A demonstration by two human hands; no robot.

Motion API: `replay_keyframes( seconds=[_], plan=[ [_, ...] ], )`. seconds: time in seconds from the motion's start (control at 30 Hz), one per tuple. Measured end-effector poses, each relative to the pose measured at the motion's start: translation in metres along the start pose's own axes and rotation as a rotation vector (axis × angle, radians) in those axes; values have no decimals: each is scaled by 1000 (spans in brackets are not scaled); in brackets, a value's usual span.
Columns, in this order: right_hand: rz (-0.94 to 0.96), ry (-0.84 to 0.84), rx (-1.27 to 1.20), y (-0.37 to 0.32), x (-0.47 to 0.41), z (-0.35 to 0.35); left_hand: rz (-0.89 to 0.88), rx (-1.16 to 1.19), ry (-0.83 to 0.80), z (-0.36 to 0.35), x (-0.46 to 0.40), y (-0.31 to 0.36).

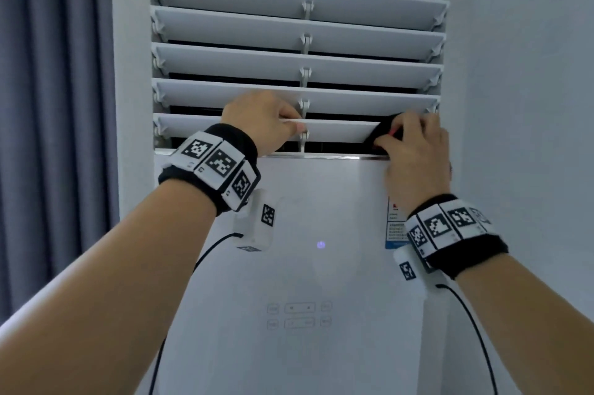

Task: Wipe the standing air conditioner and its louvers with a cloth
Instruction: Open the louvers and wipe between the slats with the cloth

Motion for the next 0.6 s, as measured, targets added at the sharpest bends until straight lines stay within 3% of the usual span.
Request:
replay_keyframes(
  seconds=[0.17, 0.27, 0.43, 0.6],
  plan=[
    [210, -7, -128, -62, -13, -5, 19, 17, 33, 3, 3, 1],
    [200, -9, -92, -44, -11, -6, 26, 20, 28, 3, 2, 0],
    [15, -89, 73, 33, 0, -1, 29, 5, 6, -1, 0, 1],
    [99, -59, -8, -3, -1, 1, 17, -5, -8, 0, -1, 0]
  ],
)
Point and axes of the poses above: each hand's wrist, its own x-axis away from the middle knuckle, its own z-axis out of the back of the hand, y = z × x, the point moved 6 cm from there along -x, towards the middle knuckle, and after that the axes turned 15 degrees about y, right-handed, at the moved point
